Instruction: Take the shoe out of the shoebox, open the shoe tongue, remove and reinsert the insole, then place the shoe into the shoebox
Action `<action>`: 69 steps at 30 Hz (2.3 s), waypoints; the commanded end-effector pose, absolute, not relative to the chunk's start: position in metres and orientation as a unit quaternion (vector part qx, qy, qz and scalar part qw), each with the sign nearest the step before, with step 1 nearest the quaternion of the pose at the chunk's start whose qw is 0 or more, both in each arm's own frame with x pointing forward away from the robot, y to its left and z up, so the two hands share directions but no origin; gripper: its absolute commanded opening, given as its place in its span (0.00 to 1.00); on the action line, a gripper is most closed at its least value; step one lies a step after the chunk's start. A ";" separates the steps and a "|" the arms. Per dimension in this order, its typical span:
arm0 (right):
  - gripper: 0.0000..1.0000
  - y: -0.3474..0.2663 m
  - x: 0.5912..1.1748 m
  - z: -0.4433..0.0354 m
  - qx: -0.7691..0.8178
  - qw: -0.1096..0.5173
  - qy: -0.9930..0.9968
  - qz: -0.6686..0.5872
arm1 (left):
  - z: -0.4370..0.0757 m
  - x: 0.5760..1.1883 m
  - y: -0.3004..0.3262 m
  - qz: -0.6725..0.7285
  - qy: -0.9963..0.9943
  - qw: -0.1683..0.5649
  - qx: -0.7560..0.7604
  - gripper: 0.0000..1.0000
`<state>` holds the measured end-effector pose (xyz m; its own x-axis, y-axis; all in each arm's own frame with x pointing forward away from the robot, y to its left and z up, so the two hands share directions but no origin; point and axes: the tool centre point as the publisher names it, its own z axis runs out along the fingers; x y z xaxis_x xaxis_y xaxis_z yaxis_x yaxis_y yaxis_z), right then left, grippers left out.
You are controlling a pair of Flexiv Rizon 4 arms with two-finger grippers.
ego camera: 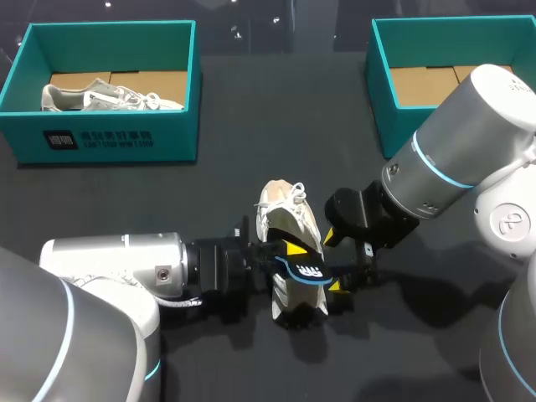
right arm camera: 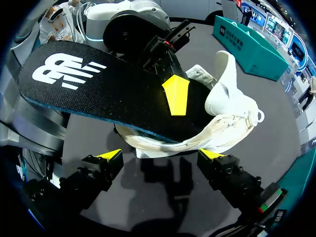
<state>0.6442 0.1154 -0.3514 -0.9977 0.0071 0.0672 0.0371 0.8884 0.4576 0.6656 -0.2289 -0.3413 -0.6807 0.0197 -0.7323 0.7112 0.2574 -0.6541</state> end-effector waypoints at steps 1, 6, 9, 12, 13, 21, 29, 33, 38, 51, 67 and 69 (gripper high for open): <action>1.00 0.116 0.643 -0.353 -0.012 0.030 -0.971 -0.236 | -0.347 0.673 -0.235 -0.551 0.731 0.313 0.253 0.00; 1.00 0.116 0.643 -0.353 -0.012 0.030 -0.971 -0.236 | -0.352 0.676 -0.236 -0.538 0.733 0.323 0.262 0.00; 1.00 0.116 0.643 -0.353 -0.012 0.030 -0.971 -0.236 | -0.354 0.678 -0.236 -0.535 0.734 0.326 0.262 0.00; 1.00 0.116 0.643 -0.353 -0.012 0.030 -0.971 -0.236 | -0.357 0.681 -0.236 -0.531 0.736 0.329 0.261 0.00; 1.00 0.116 0.643 -0.353 -0.012 0.030 -0.971 -0.236 | -0.358 0.682 -0.236 -0.530 0.737 0.329 0.261 0.00; 1.00 0.116 0.643 -0.353 -0.012 0.030 -0.971 -0.236 | -0.357 0.680 -0.235 -0.536 0.740 0.320 0.252 0.00; 1.00 0.116 0.643 -0.353 -0.012 0.030 -0.971 -0.236 | -0.346 0.674 -0.233 -0.549 0.733 0.316 0.249 0.00; 1.00 0.116 0.643 -0.353 -0.012 0.030 -0.971 -0.236 | -0.344 0.671 -0.234 -0.553 0.731 0.314 0.250 0.01; 1.00 0.116 0.643 -0.353 -0.012 0.030 -0.971 -0.236 | -0.340 0.668 -0.234 -0.556 0.728 0.312 0.251 0.11; 1.00 0.116 0.643 -0.353 -0.012 0.030 -0.971 -0.236 | -0.332 0.667 -0.232 -0.568 0.727 0.301 0.241 0.20; 1.00 0.116 0.643 -0.353 -0.012 0.030 -0.971 -0.236 | -0.322 0.656 -0.234 -0.575 0.720 0.296 0.250 0.29; 1.00 0.116 0.643 -0.353 -0.012 0.030 -0.971 -0.236 | -0.321 0.654 -0.236 -0.575 0.720 0.295 0.252 0.30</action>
<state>0.6442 0.1154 -0.3514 -0.9977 0.0071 0.0672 0.0371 0.8884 0.4576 0.6565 -0.2370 -0.3224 -0.6993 0.0218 -0.7145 0.7020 0.2092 -0.6807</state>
